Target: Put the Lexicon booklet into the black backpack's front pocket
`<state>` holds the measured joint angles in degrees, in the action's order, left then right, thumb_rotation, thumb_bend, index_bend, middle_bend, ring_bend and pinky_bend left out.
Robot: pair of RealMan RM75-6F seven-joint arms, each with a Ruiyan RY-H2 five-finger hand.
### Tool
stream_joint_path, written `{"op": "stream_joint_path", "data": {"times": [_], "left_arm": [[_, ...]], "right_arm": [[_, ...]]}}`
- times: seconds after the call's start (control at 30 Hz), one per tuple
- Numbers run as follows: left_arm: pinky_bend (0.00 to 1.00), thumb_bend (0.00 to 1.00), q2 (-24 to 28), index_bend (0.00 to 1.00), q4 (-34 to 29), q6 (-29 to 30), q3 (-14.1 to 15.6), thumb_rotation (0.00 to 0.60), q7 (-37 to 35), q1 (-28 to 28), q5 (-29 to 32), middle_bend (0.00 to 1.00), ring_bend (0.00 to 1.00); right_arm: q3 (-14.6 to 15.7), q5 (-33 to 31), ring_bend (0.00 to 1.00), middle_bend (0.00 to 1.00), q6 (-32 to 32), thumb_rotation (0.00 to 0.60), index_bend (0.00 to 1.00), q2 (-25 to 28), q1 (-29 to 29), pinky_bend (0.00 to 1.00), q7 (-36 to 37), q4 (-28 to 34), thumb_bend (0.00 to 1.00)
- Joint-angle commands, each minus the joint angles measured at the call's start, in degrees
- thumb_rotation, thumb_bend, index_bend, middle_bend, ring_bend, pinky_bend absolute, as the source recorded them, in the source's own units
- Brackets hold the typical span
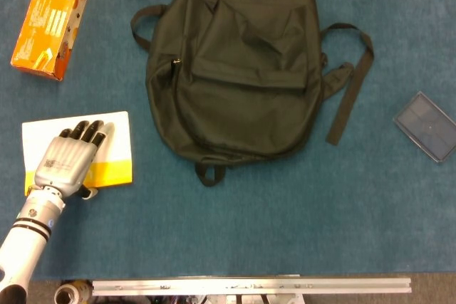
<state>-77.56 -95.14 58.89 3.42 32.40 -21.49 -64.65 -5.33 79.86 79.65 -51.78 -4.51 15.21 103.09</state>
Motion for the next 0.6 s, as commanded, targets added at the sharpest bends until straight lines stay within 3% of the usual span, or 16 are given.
{"op": "stream_joint_path", "data": {"times": [0.03, 0.6], "left_arm": [[0.19, 0.13, -0.2, 0.0, 0.36, 0.1, -0.2, 0.6, -0.48, -0.22, -0.13, 0.09, 0.07], [0.19, 0.41, -1.01, 0.09, 3.39, 1.95, -2.88, 0.6, -6.2, -0.47, 0.35, 0.14, 0.11]], "right_arm": [[0.02, -0.06, 0.06, 0.21, 0.05, 0.6, 0.08, 0.05, 0.12, 0.14, 0.2, -0.08, 0.0], [-0.04, -0.78, 0.07, 0.21, -0.66, 0.6, 0.08, -0.22, 0.24, 0.14, 1.08, -0.51, 0.0]]}}
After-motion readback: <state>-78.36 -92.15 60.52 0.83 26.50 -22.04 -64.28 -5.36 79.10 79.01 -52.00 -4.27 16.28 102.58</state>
